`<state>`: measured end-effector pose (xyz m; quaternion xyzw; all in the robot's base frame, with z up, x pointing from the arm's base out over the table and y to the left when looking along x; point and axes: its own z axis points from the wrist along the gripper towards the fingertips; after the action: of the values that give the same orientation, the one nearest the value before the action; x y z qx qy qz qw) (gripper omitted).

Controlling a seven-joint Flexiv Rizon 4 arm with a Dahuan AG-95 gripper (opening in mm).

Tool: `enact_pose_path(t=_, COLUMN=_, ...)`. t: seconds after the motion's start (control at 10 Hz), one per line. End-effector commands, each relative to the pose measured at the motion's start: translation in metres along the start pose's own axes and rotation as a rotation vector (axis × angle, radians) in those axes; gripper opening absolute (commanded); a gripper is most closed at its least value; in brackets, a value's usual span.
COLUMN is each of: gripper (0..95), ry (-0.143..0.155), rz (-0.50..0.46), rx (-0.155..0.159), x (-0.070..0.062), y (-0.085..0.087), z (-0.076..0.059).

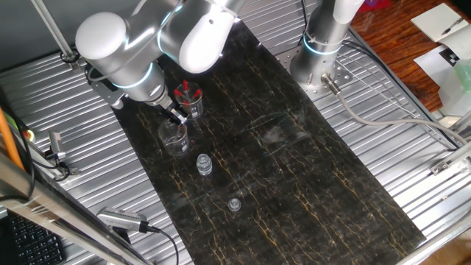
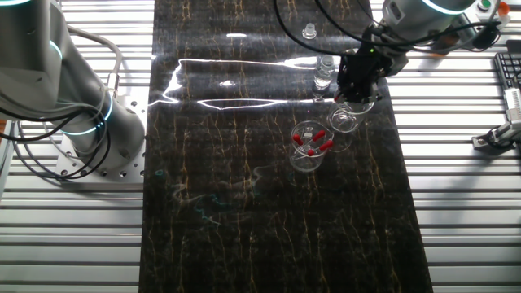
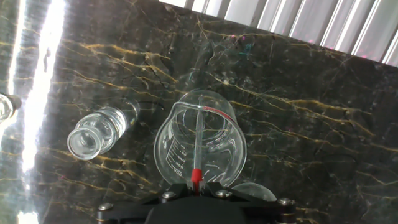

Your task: Transfer liquid using a dropper

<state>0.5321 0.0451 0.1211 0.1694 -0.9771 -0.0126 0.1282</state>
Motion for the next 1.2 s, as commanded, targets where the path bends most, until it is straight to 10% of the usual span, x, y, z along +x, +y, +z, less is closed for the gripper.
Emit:
enact_pose_path(t=0.1, gripper=0.0, ry=0.004, rz=0.002, rx=-0.003, x=0.000, y=0.000, z=-0.004)
enact_pose_path(t=0.7, gripper=0.0, ry=0.023, rz=0.003, rx=-0.008, x=0.008, y=0.002, z=-0.037)
enact_pose_path(t=1.2, gripper=0.0, ry=0.095, rz=-0.041, rx=-0.041, x=0.047, y=-0.009, z=-0.090)
